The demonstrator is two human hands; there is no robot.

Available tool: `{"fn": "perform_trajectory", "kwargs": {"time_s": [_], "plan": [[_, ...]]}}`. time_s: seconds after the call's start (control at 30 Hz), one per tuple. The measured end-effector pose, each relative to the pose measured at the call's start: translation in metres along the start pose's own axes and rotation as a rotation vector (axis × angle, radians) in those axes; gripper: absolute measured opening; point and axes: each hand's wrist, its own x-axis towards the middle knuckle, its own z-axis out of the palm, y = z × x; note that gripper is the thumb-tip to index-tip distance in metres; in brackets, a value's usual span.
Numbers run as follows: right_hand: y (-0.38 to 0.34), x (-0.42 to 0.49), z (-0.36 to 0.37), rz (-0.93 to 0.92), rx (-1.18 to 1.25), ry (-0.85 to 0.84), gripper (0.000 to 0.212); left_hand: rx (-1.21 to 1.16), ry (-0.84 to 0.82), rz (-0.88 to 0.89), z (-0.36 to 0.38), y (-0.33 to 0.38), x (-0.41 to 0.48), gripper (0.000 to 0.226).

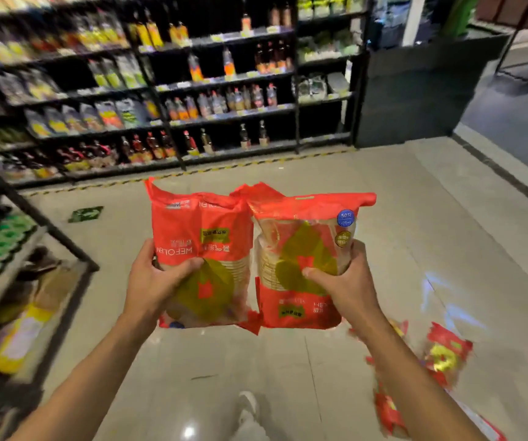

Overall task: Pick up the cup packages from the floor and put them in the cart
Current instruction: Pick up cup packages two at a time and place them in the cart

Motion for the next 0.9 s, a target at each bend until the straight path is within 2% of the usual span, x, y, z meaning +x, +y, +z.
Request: {"fn": "perform_trajectory", "kwargs": {"time_s": [0.1,0.2,0.3,0.43,0.5,0.57,0.63,0.77,0.87,0.9], "plan": [[-0.048,-0.038,0.071,-0.09,0.004,-0.204,0.078,-0.008,0.226,0.008,-0.104,0.009,-0.064,0.06],[-0.087,-0.102,0.145,-0.171,0.029,-0.4,0.074,-0.034,0.452,-0.017,-0.208,0.001,-0.141,0.064],[-0.115,-0.184,0.217,-0.239,0.043,-0.584,0.071,-0.038,0.657,-0.033,-0.302,-0.013,-0.227,0.063],[-0.134,-0.312,0.31,-0.307,0.06,-0.802,0.071,-0.031,0.864,-0.063,-0.411,-0.039,-0.35,0.05],[-0.135,-0.384,0.352,-0.32,0.061,-0.904,0.068,-0.019,0.967,-0.112,-0.465,-0.056,-0.417,0.061],[-0.123,-0.459,0.39,-0.31,0.059,-1.014,0.066,0.017,1.045,-0.171,-0.515,-0.079,-0.49,0.078],[-0.105,-0.535,0.426,-0.295,0.051,-1.097,0.067,0.031,1.114,-0.227,-0.559,-0.097,-0.563,0.086],[-0.073,-0.682,0.483,-0.19,0.044,-1.273,0.072,0.055,1.178,-0.374,-0.634,-0.125,-0.684,0.071],[-0.061,-0.756,0.512,-0.115,0.005,-1.343,0.083,0.077,1.205,-0.461,-0.691,-0.146,-0.732,0.087],[-0.059,-0.773,0.524,-0.105,-0.026,-1.352,0.08,0.072,1.207,-0.488,-0.708,-0.153,-0.74,0.09]]}}
